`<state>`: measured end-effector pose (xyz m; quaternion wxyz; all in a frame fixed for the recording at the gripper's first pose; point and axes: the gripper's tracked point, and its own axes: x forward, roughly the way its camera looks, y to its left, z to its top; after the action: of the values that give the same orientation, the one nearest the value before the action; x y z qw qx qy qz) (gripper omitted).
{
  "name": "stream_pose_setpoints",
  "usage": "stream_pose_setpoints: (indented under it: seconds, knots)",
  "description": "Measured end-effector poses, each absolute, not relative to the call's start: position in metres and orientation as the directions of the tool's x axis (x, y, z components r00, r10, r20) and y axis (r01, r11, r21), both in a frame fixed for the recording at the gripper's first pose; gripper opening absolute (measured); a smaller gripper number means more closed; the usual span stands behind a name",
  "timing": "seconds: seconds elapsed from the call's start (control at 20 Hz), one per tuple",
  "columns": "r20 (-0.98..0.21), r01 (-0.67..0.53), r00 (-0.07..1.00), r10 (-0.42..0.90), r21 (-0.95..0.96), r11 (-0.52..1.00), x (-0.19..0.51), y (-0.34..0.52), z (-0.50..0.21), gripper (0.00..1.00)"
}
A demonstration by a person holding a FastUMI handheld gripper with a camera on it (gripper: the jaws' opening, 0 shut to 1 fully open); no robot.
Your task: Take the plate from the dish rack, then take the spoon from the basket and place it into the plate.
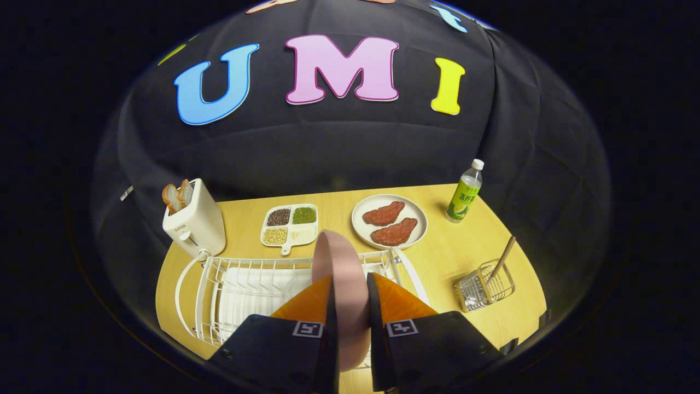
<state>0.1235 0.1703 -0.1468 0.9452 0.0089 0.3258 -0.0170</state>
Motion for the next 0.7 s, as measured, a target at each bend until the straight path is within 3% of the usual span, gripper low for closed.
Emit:
stream_pose_setpoints:
  seconds: [0.4, 0.7]
  knots:
    - [-0.596, -0.078, 0.787, 0.158, 0.158, 0.984, 0.107, 0.168, -0.115, 0.17]
    - [-0.589, -0.183, 0.749, 0.302, 0.254, 0.950, 0.034, 0.117, -0.120, 0.17]
